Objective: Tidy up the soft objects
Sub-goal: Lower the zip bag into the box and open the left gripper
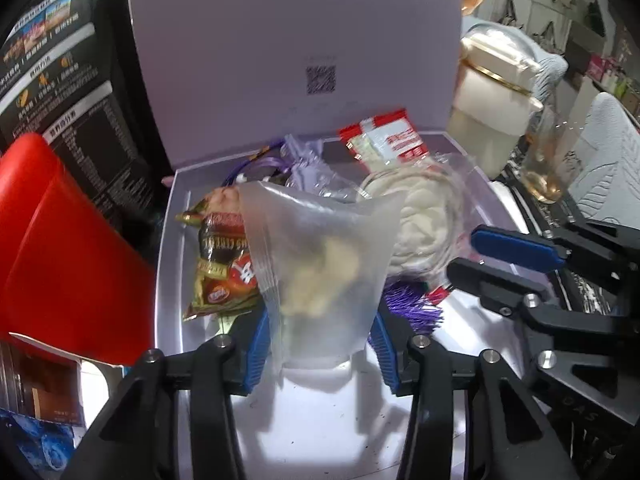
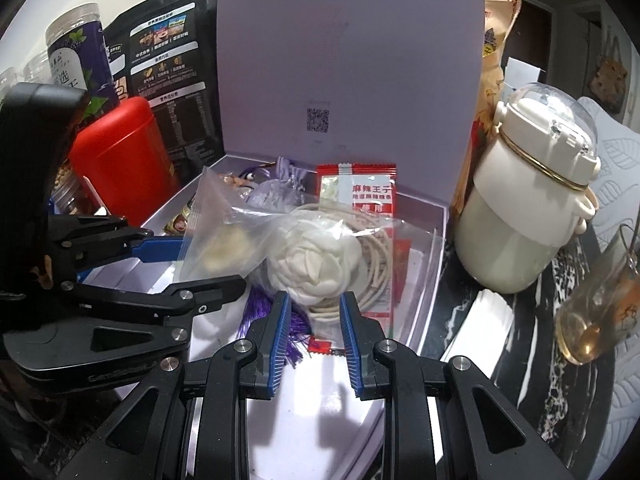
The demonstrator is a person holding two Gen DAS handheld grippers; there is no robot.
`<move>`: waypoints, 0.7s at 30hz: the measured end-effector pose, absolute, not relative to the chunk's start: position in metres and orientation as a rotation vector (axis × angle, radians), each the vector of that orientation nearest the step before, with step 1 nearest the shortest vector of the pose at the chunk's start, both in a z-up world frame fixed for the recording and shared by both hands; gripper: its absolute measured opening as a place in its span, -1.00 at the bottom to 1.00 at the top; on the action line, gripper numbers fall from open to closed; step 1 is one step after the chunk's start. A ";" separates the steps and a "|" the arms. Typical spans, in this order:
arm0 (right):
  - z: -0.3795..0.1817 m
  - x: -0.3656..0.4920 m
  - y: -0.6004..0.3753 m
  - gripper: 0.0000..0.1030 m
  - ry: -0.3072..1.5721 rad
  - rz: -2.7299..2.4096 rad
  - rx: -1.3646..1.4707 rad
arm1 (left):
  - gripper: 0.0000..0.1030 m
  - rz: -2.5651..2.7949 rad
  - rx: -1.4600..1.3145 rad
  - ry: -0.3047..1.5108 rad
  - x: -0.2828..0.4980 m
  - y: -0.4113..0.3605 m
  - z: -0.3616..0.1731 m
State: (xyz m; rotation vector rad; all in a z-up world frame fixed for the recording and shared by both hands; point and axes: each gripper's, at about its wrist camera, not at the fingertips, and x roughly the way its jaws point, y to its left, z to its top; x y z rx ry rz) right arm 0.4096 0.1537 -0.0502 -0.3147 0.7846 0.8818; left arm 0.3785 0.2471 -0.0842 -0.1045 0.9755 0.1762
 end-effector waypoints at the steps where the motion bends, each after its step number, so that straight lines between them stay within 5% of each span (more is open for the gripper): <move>1: -0.051 0.410 0.155 -0.51 0.785 0.880 -0.316 | -0.10 0.175 -0.111 0.987 0.379 0.248 -0.086; 8: -0.053 0.412 0.154 -0.50 0.801 0.864 -0.307 | 0.05 0.204 -0.119 1.032 0.383 0.250 -0.095; 12: -0.052 0.413 0.152 -0.50 0.804 0.852 -0.302 | 0.60 0.209 -0.140 1.034 0.385 0.251 -0.095; 21: -0.038 0.411 0.138 -0.50 0.782 0.816 -0.288 | 0.61 0.199 -0.176 1.010 0.381 0.249 -0.078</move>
